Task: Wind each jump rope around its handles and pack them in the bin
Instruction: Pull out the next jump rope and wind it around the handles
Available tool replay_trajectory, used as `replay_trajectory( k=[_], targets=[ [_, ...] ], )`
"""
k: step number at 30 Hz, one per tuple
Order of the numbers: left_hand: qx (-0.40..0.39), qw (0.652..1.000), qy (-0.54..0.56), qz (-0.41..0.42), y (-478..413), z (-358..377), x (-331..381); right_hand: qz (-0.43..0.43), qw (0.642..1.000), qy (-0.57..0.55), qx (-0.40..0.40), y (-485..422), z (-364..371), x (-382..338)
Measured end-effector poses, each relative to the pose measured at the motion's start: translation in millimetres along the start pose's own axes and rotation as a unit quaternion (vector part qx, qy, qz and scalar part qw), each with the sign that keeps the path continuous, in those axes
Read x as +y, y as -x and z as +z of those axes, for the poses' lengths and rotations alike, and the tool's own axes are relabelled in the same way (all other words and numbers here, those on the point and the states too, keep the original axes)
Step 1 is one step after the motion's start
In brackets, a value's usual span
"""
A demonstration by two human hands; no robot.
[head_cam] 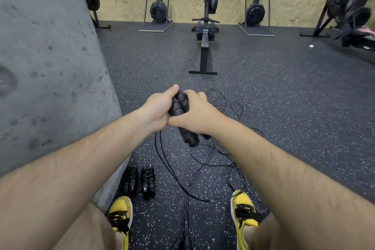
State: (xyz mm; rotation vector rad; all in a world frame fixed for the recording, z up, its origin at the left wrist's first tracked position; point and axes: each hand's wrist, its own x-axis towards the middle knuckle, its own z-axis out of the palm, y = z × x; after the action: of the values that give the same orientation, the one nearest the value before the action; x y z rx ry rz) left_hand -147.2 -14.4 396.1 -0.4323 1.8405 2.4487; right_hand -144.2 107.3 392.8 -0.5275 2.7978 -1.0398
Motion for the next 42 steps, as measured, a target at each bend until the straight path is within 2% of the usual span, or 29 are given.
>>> replay_trajectory(
  k=[2,3,5,6,7,8,9,10,12,13,14,17,21,23,25,27,29,30,31,33,35,36,37,39,42],
  targets=[
    [-0.06,0.998,0.023,-0.021,5,1,3,-0.011,0.999,0.049,-0.006,-2,-7,6],
    [-0.088,0.996,-0.002,-0.034,7,-1,5,-0.02,0.998,0.066,-0.007,-3,-11,9],
    [-0.074,0.982,-0.174,-0.028,13,-6,14,-0.026,0.997,0.075,-0.016,-5,-21,15],
    [-0.027,0.95,-0.31,-0.002,13,-11,19,-0.025,0.996,0.077,-0.021,-5,-25,17],
    [0.036,0.889,-0.452,0.06,12,-19,22,-0.025,0.996,0.085,-0.025,-4,-29,19],
    [0.076,0.817,-0.552,0.146,10,-26,24,-0.026,0.995,0.095,-0.027,-3,-32,21],
    [0.063,0.778,-0.586,0.217,12,-31,26,-0.032,0.994,0.102,-0.027,-2,-35,22],
    [0.005,0.764,-0.595,0.247,14,-34,27,-0.04,0.993,0.106,-0.026,-1,-36,21],
    [-0.103,0.736,-0.62,0.253,17,-34,26,-0.068,0.991,0.109,-0.019,1,-36,17],
    [-0.123,0.707,-0.646,0.261,17,-30,24,-0.088,0.99,0.112,-0.017,1,-35,16],
    [-0.134,0.692,-0.655,0.271,17,-27,22,-0.107,0.987,0.119,-0.018,1,-33,15],
    [-0.123,0.693,-0.646,0.297,14,-17,18,-0.144,0.973,0.178,-0.006,2,-30,11],
    [-0.087,0.683,-0.665,0.292,9,-20,26,-0.089,0.944,0.294,0.122,-3,-35,11],
    [-0.056,0.655,-0.692,0.298,8,-22,26,-0.067,0.941,0.3,0.139,-3,-36,8],
    [-0.04,0.613,-0.721,0.321,9,-21,23,-0.092,0.933,0.316,0.144,0,-29,4],
    [-0.043,0.586,-0.735,0.338,10,-17,19,-0.131,0.906,0.363,0.174,0,-17,-1],
    [-0.035,0.59,-0.734,0.334,11,-15,20,-0.149,0.887,0.374,0.227,-1,-14,-4],
    [-0.019,0.597,-0.731,0.33,12,-16,24,-0.141,0.891,0.345,0.259,-3,-17,-4],
    [0.004,0.605,-0.726,0.326,12,-19,28,-0.118,0.907,0.286,0.286,-5,-20,0],
    [0.055,0.635,-0.704,0.314,12,-26,38,-0.019,0.95,0.085,0.299,-10,-30,12],
    [0.093,0.676,-0.658,0.319,11,-33,43,0.1,0.966,-0.088,0.219,-12,-29,22],
    [0.102,0.7,-0.626,0.328,12,-34,44,0.124,0.974,-0.121,0.146,-11,-24,24],
    [0.102,0.724,-0.592,0.339,13,-34,44,0.115,0.982,-0.138,0.067,-12,-12,22],
    [0.081,0.758,-0.529,0.372,20,-30,42,0.042,0.98,-0.181,-0.068,-12,17,6],
    [0.054,0.768,-0.483,0.418,29,-29,43,-0.054,0.964,-0.195,-0.169,-11,66,-29]
  ],
)
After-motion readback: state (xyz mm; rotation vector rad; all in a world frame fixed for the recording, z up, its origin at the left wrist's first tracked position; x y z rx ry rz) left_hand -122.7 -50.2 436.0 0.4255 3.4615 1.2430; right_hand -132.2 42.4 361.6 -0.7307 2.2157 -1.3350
